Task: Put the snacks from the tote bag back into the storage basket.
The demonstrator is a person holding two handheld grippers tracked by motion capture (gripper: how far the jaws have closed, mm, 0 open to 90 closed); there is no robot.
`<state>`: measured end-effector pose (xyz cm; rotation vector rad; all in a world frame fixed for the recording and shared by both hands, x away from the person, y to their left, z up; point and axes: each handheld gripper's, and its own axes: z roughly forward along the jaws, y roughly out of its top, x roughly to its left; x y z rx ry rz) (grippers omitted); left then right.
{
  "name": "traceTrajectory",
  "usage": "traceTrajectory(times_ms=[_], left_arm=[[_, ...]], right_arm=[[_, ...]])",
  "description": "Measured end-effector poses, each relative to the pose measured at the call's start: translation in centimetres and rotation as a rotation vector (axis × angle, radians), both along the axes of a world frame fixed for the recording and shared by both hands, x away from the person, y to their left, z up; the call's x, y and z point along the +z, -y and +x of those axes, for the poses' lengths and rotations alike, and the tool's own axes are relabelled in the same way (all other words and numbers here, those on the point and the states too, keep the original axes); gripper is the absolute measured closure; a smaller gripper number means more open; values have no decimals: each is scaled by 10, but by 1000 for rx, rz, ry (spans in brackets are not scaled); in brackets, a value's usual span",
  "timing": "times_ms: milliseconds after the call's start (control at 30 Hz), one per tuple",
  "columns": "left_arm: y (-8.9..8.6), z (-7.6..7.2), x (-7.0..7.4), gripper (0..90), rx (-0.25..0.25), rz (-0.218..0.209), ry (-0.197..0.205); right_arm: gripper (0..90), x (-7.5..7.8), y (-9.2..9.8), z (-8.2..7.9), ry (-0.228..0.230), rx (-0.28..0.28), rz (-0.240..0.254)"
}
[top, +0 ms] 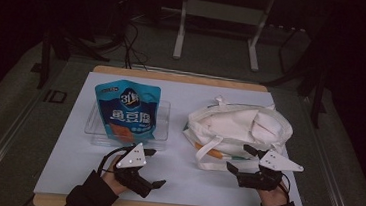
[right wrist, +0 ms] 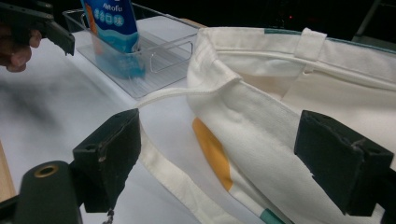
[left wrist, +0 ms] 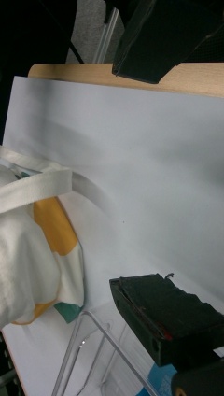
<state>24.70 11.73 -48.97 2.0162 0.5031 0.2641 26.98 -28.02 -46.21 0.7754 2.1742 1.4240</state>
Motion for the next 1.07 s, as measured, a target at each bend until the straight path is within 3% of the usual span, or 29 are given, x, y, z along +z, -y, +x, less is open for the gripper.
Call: traceTrajectory(times_ms=[600, 900, 1067], left_arm=[[-1, -3, -2, 16, 19, 7, 25], [-4, -4, -3, 16, 31, 10, 26], [-6, -5, -3, 16, 44, 12, 28]], right_arm=[[145, -5, -5, 3, -16, 25, 3], [145, -6, -6, 4, 11, 32, -14], [145, -5, -5, 5, 10, 36, 0]])
